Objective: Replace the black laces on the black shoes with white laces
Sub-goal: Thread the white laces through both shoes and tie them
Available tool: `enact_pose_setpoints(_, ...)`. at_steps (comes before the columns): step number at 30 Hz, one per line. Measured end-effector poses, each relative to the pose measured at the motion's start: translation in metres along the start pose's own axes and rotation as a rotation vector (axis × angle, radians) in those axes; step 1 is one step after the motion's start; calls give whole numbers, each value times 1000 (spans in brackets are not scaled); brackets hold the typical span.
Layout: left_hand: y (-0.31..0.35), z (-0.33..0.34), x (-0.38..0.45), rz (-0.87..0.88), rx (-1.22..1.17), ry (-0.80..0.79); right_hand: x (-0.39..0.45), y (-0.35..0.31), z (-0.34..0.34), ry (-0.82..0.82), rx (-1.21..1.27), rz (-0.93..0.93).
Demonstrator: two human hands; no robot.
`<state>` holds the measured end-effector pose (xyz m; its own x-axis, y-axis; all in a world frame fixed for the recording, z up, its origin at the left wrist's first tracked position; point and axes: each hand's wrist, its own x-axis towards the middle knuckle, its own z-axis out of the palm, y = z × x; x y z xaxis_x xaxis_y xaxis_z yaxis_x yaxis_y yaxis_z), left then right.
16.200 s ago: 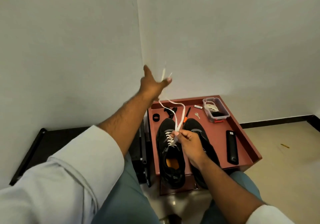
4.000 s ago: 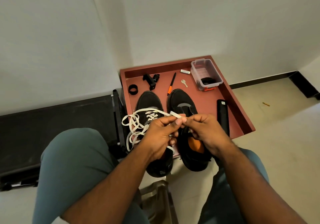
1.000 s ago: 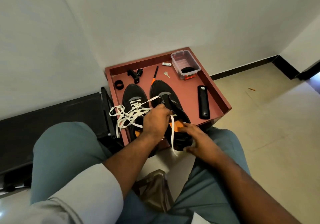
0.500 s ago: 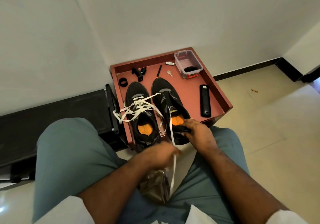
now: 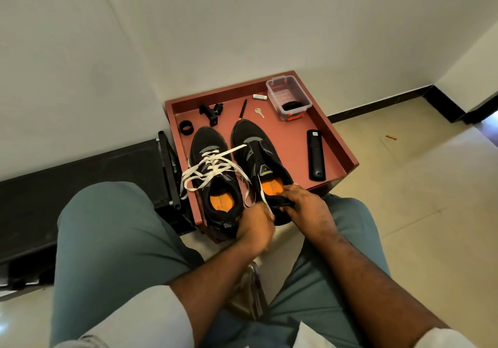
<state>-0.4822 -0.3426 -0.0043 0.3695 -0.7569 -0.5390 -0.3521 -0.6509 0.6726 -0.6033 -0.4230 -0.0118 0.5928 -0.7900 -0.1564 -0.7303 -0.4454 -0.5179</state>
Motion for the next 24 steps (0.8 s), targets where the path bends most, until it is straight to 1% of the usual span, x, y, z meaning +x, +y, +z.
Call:
enact_pose_setpoints(1, 0, 0, -8, 17, 139, -198, 0, 0, 0, 2, 2, 7)
enact_pose_setpoints(3, 0, 0, -25, -32, 367, -607, 1, 0, 1, 6, 8, 17)
enact_pose_setpoints(4, -1, 0, -28, -7, 521, -677, 1, 0, 1, 7, 8, 18)
enact_pose_setpoints(5, 0, -4, -26, 50, 663, -650, 2, 0, 2, 6, 7, 16)
enact_pose_setpoints(6, 3, -9, -24, 132, 749, -549, 2, 0, 2, 4, 7, 14)
enact_pose_setpoints(7, 7, -16, -19, 193, 756, -440, 3, -1, 3, 5, 11, 14)
enact_pose_setpoints(10, 21, -42, -2, 185, 431, -170, 1, -3, 2, 21, 21, 17)
enact_pose_setpoints(12, 28, -57, 14, 206, 299, 43, -1, -4, 0, 19, 13, 13)
enact_pose_setpoints(14, 31, -70, 31, 245, 298, 186, -1, -5, -1, 10, 8, 13)
enact_pose_setpoints(16, 32, -80, 50, 269, 441, 301, -1, -7, -2, 2, 0, 16)
enact_pose_setpoints(18, 35, -87, 68, 296, 685, 353, -2, -9, -3, -1, -17, 18)
enact_pose_setpoints(20, 39, -90, 81, 289, 933, 332, -2, -10, -4, -4, -26, 15)
enact_pose_setpoints(22, 41, -91, 91, 261, 1060, 311, -2, -10, -5, -8, -23, 15)
enact_pose_setpoints(24, 41, -92, 99, 255, 1101, 302, -2, -11, -6, -9, -26, 13)
